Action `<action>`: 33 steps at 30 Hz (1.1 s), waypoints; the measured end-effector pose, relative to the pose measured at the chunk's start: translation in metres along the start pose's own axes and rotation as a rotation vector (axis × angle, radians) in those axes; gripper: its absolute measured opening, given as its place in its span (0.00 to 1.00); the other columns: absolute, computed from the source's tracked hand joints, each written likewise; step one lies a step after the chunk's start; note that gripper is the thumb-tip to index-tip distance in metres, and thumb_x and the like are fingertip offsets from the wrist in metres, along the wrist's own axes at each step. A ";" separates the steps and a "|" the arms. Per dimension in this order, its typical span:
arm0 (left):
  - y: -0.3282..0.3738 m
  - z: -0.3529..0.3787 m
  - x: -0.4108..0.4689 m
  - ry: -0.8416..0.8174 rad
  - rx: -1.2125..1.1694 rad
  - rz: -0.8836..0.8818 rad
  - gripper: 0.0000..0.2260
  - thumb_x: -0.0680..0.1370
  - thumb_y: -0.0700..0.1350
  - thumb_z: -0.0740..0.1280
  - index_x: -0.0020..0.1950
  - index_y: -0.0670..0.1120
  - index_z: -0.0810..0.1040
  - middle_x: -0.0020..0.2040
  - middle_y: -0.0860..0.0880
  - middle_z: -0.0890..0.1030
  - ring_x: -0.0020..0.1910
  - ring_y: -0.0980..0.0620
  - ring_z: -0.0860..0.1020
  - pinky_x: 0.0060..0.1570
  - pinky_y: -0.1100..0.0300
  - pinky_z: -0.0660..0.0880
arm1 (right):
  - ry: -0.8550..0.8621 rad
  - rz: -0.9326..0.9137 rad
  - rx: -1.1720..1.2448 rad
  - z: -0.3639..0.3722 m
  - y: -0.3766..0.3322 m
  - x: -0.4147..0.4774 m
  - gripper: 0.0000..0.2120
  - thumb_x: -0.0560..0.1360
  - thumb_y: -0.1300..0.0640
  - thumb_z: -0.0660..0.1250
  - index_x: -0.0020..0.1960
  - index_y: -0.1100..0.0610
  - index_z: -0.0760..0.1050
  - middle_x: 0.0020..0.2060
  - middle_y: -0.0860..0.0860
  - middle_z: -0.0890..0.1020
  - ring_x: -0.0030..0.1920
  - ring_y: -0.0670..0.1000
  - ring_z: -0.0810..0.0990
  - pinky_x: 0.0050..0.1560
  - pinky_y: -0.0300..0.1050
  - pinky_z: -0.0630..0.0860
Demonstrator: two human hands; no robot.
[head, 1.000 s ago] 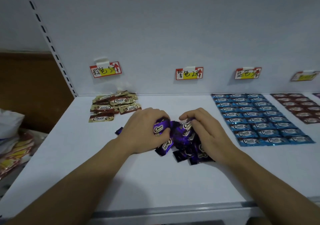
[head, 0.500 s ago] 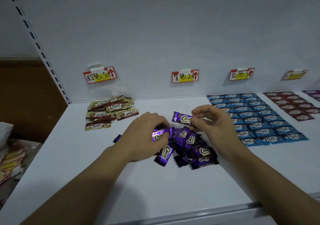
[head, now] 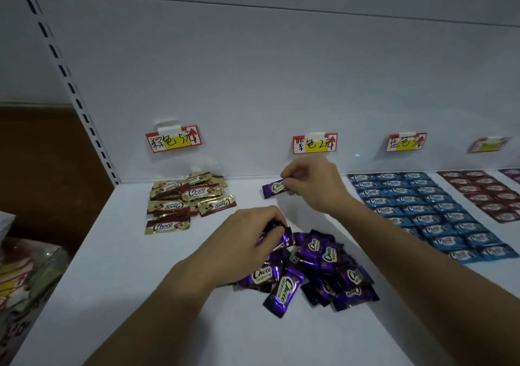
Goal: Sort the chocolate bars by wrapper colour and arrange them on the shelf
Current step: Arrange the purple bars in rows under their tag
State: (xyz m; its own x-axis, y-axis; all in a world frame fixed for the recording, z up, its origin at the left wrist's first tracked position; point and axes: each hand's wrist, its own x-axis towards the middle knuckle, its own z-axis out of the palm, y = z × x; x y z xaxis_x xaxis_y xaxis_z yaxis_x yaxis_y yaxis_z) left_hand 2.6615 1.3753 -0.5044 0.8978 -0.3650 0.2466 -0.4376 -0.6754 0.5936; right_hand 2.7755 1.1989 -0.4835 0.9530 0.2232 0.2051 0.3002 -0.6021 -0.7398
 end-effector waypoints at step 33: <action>-0.009 -0.007 0.030 0.505 -0.695 -0.448 0.10 0.85 0.46 0.59 0.55 0.51 0.80 0.40 0.53 0.82 0.35 0.58 0.81 0.30 0.60 0.75 | -0.361 -0.267 0.048 -0.021 -0.017 -0.020 0.09 0.84 0.58 0.61 0.60 0.51 0.77 0.48 0.45 0.85 0.46 0.46 0.82 0.44 0.34 0.74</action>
State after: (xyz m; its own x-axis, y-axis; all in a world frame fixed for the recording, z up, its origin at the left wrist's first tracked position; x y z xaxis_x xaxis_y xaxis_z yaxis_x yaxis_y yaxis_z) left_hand 2.6930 1.3743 -0.4968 0.9607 0.2622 0.0908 -0.0677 -0.0959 0.9931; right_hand 2.7521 1.1884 -0.4616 0.7642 0.6243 0.1621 0.5232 -0.4530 -0.7218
